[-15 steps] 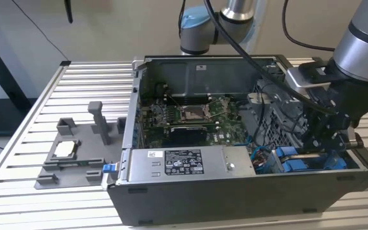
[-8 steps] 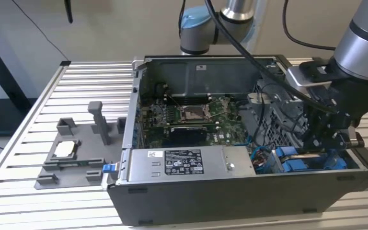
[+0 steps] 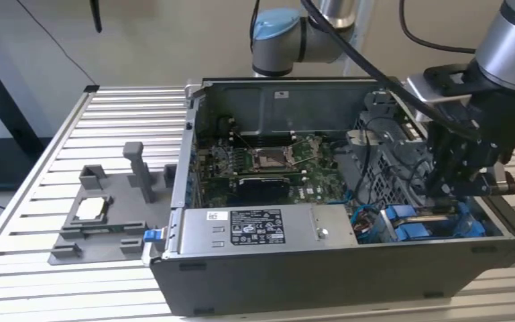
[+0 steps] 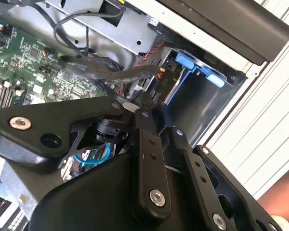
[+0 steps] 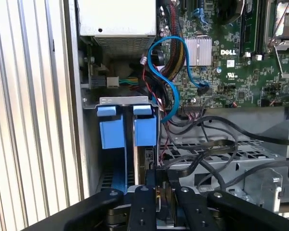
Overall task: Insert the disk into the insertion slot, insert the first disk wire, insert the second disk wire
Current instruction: 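Insert the second disk wire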
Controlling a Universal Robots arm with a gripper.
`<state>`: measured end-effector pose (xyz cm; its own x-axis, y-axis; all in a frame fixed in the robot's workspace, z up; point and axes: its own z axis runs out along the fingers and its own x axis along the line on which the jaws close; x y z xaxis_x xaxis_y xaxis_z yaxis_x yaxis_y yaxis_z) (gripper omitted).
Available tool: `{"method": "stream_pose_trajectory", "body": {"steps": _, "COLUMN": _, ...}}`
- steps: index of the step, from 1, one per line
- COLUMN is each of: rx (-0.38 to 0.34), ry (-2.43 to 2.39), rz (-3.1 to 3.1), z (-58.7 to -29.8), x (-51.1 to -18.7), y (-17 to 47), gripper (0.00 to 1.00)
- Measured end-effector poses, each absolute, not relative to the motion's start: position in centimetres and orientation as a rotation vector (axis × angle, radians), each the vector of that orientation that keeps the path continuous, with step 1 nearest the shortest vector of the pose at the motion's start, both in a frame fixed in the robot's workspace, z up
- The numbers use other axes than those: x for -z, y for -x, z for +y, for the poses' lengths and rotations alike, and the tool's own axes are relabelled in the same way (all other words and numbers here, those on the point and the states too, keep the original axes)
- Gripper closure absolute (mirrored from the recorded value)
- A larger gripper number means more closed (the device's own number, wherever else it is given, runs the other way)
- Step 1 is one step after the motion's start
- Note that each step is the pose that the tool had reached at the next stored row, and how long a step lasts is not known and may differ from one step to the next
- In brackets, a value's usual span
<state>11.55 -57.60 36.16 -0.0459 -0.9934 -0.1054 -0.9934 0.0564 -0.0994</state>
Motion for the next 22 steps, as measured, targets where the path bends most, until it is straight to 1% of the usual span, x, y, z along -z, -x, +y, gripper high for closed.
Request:
{"method": "stream_pose_trajectory", "body": {"steps": 8, "rx": -0.006, "ry": 2.060, "rz": 2.170, "z": -57.6, "x": -38.6, "y": -10.5, "gripper": 0.76}}
{"method": "stream_pose_trajectory", "body": {"steps": 22, "rx": 0.068, "ry": 2.044, "rz": 2.143, "z": -56.8, "x": -37.7, "y": -9.6, "gripper": 0.76}}
